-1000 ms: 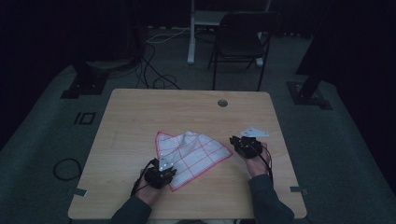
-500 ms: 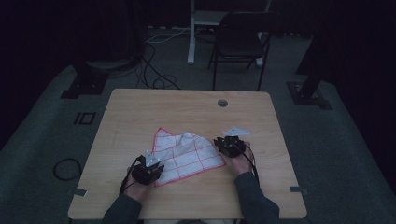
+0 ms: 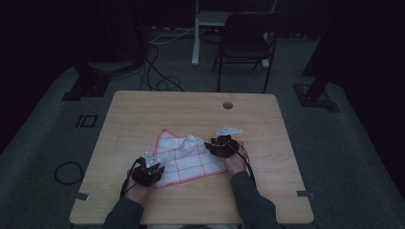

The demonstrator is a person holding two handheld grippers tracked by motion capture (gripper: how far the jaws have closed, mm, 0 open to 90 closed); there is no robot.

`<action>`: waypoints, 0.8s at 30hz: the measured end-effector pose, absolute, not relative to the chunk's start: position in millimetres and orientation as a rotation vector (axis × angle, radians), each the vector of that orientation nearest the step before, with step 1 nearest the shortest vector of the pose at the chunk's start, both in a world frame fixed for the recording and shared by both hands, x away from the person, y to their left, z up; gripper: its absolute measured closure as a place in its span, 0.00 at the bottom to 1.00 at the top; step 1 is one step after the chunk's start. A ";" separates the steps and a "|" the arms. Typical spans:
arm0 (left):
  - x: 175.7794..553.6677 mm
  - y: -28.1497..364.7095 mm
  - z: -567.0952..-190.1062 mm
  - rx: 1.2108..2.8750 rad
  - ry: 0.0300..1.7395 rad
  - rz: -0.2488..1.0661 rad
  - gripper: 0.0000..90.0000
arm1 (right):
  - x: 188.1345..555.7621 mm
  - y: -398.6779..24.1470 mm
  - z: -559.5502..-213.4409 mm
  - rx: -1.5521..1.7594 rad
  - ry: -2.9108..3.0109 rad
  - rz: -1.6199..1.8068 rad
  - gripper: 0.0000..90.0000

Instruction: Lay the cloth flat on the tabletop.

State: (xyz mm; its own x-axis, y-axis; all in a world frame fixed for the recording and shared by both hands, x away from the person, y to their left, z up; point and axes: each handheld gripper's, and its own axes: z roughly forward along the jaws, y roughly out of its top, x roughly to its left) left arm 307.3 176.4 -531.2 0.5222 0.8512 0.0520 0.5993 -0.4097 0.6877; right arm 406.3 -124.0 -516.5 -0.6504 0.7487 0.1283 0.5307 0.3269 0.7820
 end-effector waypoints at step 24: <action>360.3 102.1 -473.0 2.122 1.030 0.577 0.73 | 343.4 -117.8 -520.8 0.981 2.418 1.230 0.97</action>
State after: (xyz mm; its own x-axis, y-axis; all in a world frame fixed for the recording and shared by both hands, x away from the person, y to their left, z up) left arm 360.3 102.1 -473.0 0.5848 0.8065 0.0873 0.4951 -0.4401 0.7492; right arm 343.4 -117.8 -520.8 -0.7397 0.6691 0.0721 0.4522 0.4148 0.7896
